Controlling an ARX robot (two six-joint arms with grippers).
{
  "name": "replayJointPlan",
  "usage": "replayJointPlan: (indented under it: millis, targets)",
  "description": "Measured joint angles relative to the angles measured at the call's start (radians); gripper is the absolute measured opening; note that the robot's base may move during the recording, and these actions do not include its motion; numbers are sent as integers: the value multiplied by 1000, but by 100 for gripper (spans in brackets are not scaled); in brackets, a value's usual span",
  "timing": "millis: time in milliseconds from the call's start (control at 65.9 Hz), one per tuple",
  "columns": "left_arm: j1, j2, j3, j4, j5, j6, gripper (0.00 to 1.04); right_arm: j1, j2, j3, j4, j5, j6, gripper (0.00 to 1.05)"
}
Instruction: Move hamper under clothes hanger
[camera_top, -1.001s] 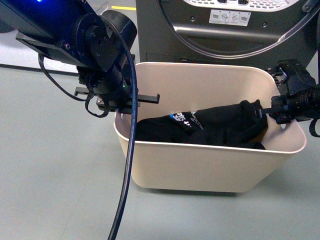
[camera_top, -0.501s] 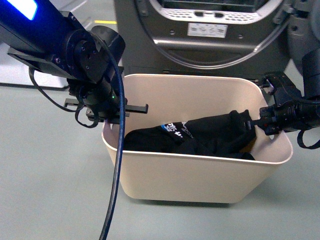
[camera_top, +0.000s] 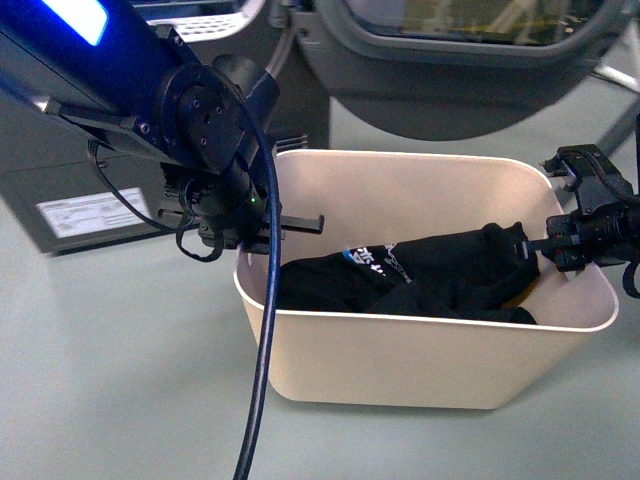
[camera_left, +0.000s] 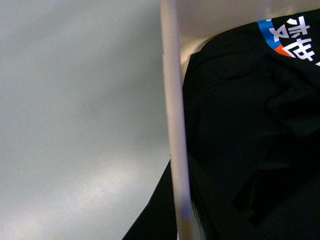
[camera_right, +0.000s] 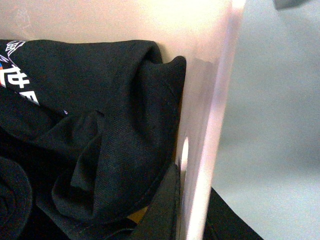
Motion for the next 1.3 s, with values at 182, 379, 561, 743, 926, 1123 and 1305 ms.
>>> replayJointPlan:
  millis: [182, 379, 561, 743, 926, 1123, 1305]
  targets:
    - [8, 0, 0, 0, -8, 0, 5, 10, 0, 0, 0, 0, 1, 6]
    - [13, 0, 0, 0, -6, 0, 5, 13, 0, 0, 0, 0, 2, 6]
    - [10, 0, 0, 0, -3, 0, 5, 9, 0, 0, 0, 0, 2, 6]
    - [12, 0, 0, 0, -5, 0, 5, 10, 0, -3, 0, 0, 2, 6]
    - [11, 0, 0, 0, -4, 0, 5, 10, 0, -3, 0, 0, 2, 6]
    - [11, 0, 0, 0, -4, 0, 5, 10, 0, -3, 0, 0, 2, 6]
    - [11, -1, 0, 0, -3, 1, 5, 10, 0, -3, 0, 1, 2, 6]
